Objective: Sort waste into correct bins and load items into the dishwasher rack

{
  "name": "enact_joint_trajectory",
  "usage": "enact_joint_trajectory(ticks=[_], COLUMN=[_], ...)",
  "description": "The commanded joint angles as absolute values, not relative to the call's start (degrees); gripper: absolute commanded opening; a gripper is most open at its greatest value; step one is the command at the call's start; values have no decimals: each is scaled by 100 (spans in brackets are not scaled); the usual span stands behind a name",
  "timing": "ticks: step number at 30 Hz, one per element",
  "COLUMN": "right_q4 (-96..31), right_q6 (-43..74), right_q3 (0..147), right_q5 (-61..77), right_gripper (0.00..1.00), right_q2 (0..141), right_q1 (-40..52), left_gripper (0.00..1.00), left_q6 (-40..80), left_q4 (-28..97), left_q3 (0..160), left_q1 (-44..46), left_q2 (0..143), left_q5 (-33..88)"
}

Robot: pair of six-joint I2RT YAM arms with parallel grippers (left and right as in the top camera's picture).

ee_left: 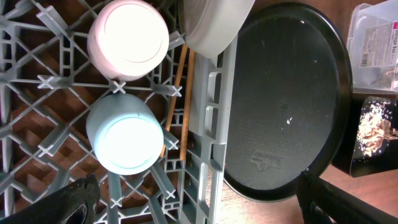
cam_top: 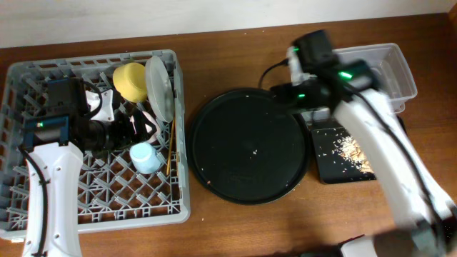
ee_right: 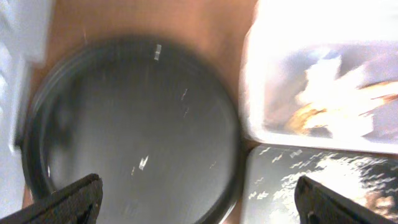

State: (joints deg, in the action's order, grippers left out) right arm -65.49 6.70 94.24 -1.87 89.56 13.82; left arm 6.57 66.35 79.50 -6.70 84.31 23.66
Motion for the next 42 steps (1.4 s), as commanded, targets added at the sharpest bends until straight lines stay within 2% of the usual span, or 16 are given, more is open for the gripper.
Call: enact_joint_trajectory(ticks=[1,3,6,11,13,17,21,26,42], right_q4=[-6073,-5461,-4381,-2342,-1048,843,921,-471,-454], right_q6=[318,311,-176,-191,-191,-189,-191,-139,-106], right_q3=[9351,8858,7452,3879,2467,897,99,32,32], right_q5=[-504,-506,-508,-517,-217,75,86,45,82], right_gripper=[99,99,99,99,99,99,98,99,99], right_q2=[7225,5968,4298,1179,366,19,19,19,19], right_q1=[790,346,215,215,217,217,217,217,217], left_gripper=[99,99,99,99,99,99,99,99,99], left_q6=[683,683,683,683,683,681,683,681,683], left_q4=[6626,6626,6626,6626,6626,6626,6626,6626,6626], left_q3=[8003,8003,8003,8003,8003,8003,8003,8003,8003], left_q1=[-663,-663,-663,-663,-663,-663,-663,-663,-663], left_q2=[8392,8392,8392,8392,8392,8392,8392,8392,8392], left_q5=[2421,2421,2421,2421,2421,2421,2421,2421,2421])
